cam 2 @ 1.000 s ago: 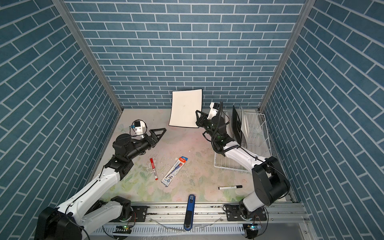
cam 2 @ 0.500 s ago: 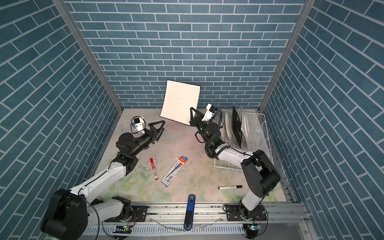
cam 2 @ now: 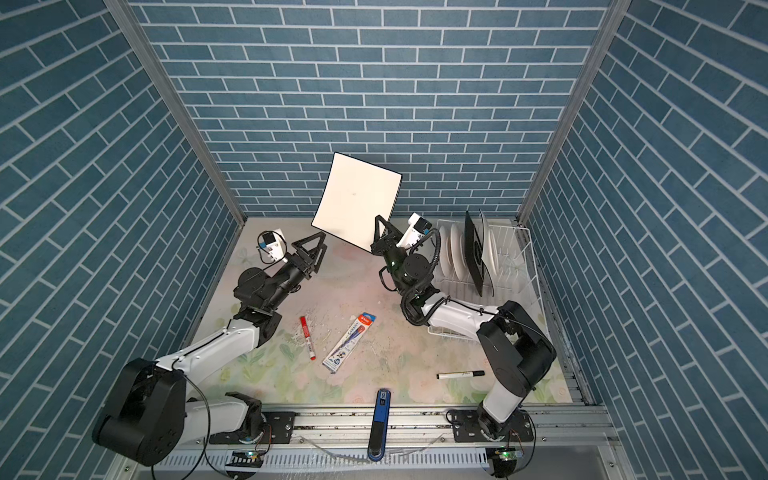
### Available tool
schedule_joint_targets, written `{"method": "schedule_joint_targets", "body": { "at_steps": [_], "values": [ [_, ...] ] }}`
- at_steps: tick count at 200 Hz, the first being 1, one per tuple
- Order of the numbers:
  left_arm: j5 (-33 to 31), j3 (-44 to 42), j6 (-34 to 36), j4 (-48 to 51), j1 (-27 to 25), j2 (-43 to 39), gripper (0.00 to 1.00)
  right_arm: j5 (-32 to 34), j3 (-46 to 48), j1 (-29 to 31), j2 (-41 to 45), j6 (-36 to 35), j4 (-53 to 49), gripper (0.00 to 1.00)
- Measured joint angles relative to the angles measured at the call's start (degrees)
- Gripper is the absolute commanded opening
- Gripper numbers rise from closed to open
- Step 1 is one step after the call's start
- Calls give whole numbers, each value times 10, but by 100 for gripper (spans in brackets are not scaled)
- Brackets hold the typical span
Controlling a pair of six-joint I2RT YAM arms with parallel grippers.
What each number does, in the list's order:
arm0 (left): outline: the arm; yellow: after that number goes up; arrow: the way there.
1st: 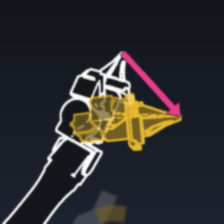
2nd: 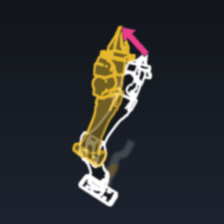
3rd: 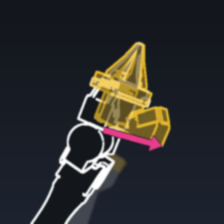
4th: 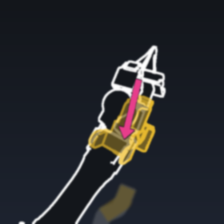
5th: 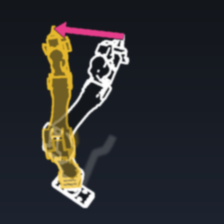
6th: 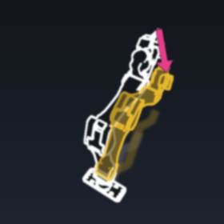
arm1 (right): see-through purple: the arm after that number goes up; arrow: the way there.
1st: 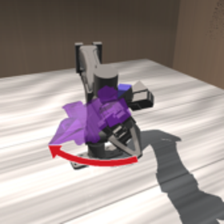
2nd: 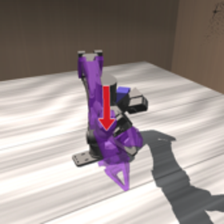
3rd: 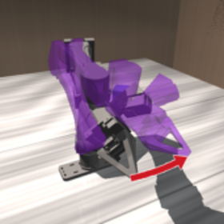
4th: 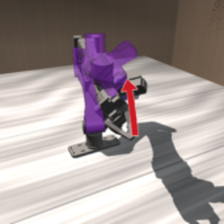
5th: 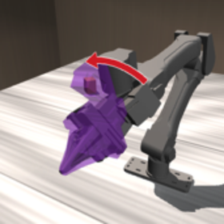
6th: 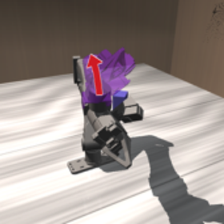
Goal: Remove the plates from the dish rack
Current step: 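Raise the white square plate while the left gripper reaches to its edge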
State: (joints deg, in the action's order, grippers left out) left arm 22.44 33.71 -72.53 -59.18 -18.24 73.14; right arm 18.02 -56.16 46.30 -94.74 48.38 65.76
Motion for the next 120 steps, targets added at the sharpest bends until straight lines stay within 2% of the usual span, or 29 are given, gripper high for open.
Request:
{"method": "schedule_joint_targets", "body": {
  "at_steps": [66, 120],
  "values": [
    [-5, 0, -5, -47, 0, 13, 99, 56, 0, 25, 0, 30, 3, 0],
    [-23, 0, -30, -117, -2, 62, 96, 86, -1, 43, 0, 44, 3, 0]
  ]
}}
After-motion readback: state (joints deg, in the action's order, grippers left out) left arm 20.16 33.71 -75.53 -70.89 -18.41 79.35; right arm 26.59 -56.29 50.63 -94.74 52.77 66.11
